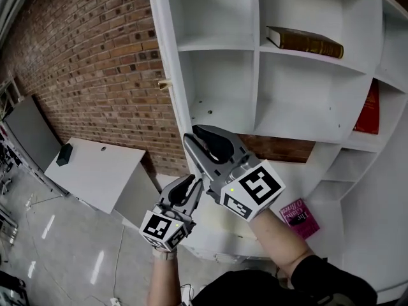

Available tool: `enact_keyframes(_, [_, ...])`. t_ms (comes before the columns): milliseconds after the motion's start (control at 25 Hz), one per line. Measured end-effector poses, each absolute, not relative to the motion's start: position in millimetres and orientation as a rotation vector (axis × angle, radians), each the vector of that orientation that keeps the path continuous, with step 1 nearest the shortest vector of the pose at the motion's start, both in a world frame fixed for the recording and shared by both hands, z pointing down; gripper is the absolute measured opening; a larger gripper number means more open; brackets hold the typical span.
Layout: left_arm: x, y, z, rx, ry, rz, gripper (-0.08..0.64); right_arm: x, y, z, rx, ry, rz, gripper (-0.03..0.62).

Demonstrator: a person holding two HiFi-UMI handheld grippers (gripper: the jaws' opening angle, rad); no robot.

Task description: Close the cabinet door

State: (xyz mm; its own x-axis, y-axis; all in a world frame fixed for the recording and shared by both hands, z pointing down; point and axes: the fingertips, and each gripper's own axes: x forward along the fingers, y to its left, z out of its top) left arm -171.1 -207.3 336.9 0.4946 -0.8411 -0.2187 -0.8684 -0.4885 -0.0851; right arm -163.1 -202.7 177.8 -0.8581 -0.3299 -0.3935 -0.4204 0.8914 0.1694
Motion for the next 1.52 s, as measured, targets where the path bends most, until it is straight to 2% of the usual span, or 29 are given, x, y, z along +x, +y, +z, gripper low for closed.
enact_keyframes(800, [-82, -286, 342, -2.638, 1.316, 0.144, 0.064, -75, -287, 179, -0.696, 2.650, 0.314, 0.076])
enact_keyframes(1520, [-56, -347, 341, -2.692, 1.275, 0.153, 0.023, -47, -349, 181, -0.837, 2.635, 0.372, 0.093])
